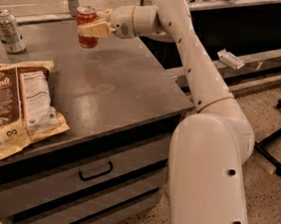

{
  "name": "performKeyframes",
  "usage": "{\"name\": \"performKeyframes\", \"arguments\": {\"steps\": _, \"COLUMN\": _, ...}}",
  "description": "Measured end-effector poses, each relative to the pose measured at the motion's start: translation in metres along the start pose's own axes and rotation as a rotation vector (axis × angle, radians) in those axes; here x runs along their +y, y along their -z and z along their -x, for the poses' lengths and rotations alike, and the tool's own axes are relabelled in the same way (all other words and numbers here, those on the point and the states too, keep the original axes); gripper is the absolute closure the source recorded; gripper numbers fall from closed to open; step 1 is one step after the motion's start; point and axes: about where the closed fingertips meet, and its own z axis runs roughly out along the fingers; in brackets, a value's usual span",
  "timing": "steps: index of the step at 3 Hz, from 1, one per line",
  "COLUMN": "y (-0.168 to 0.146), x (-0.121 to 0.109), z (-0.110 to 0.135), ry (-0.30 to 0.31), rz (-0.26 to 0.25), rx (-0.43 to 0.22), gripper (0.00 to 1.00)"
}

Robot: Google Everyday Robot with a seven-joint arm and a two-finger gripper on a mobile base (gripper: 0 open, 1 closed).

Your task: Move coke can near brown chip bag

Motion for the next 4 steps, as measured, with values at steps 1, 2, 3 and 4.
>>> {"name": "performKeyframes", "arguments": {"steps": 1, "y": 0.0, "x": 0.0, "z": 0.0, "ry": 0.0, "rz": 0.0, "rx": 0.0, "gripper": 1.0}}
{"name": "performKeyframes", "arguments": {"steps": 2, "y": -0.026, "x": 0.026, "z": -0.007, "ry": 0.011, "rz": 0.096, "rx": 0.028, "gripper": 1.0}}
{"name": "performKeyframes", "arguments": {"steps": 3, "y": -0.051, "x": 0.074, "z": -0.015, "ry": 0.019, "rz": 0.238, "rx": 0.052, "gripper": 1.0}}
{"name": "performKeyframes", "arguments": {"steps": 4, "y": -0.06, "x": 0.114, "z": -0.015, "ry": 0.022, "rz": 0.333, "rx": 0.048, "gripper": 0.82}}
